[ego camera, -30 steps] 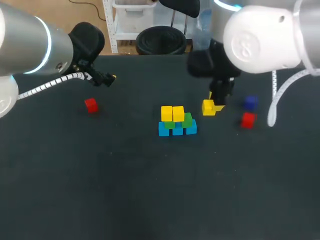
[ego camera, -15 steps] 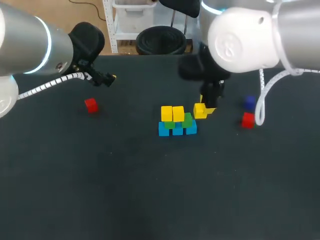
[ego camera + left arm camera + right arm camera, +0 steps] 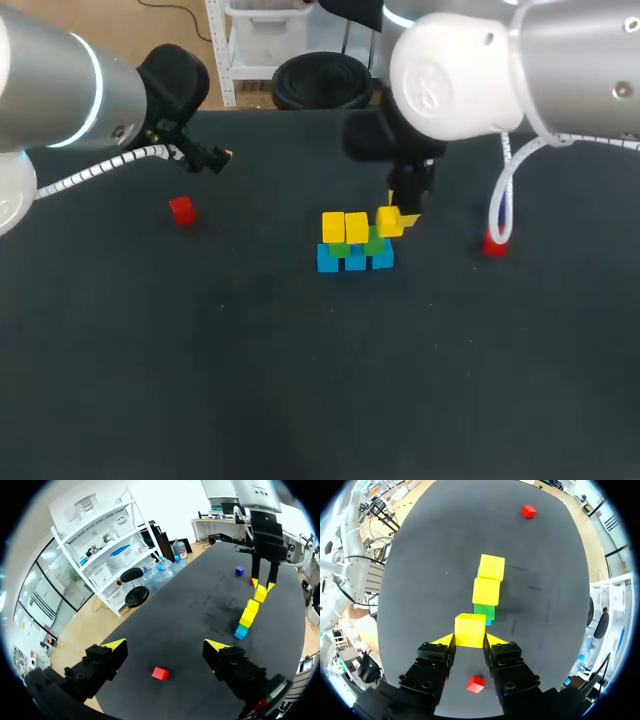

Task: Place the blue cubes, place green cubes on the blue cubes, place the yellow cubes on the green cubes, then place the red cubes on the yellow cubes, and place purple cube on the red cubes.

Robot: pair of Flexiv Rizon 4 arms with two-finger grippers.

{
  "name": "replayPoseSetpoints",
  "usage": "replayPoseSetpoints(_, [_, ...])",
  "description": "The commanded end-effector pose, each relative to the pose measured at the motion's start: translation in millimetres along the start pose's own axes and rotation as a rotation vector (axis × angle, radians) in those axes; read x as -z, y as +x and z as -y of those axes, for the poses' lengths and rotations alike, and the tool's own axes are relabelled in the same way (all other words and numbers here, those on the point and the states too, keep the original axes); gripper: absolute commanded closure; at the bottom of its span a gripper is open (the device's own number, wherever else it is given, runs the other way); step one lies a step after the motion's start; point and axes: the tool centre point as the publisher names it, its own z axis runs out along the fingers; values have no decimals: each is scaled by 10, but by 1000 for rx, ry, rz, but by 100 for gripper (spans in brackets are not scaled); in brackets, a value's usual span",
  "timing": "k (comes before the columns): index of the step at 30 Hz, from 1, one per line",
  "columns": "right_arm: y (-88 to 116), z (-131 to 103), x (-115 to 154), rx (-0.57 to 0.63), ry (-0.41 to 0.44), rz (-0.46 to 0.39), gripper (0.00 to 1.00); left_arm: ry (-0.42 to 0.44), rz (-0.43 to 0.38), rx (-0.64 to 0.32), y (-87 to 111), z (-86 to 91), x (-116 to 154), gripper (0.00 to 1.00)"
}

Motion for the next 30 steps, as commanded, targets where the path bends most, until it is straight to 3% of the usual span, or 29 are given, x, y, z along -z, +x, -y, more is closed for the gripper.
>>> replayPoseSetpoints(1, [-21,37,-23,3,-11,0,100,3,2,-1,4,-10,-1,0])
replayPoseSetpoints(30, [-83,97,-154,18,-45,-9,100,3,2,-1,4,-10,-1,0])
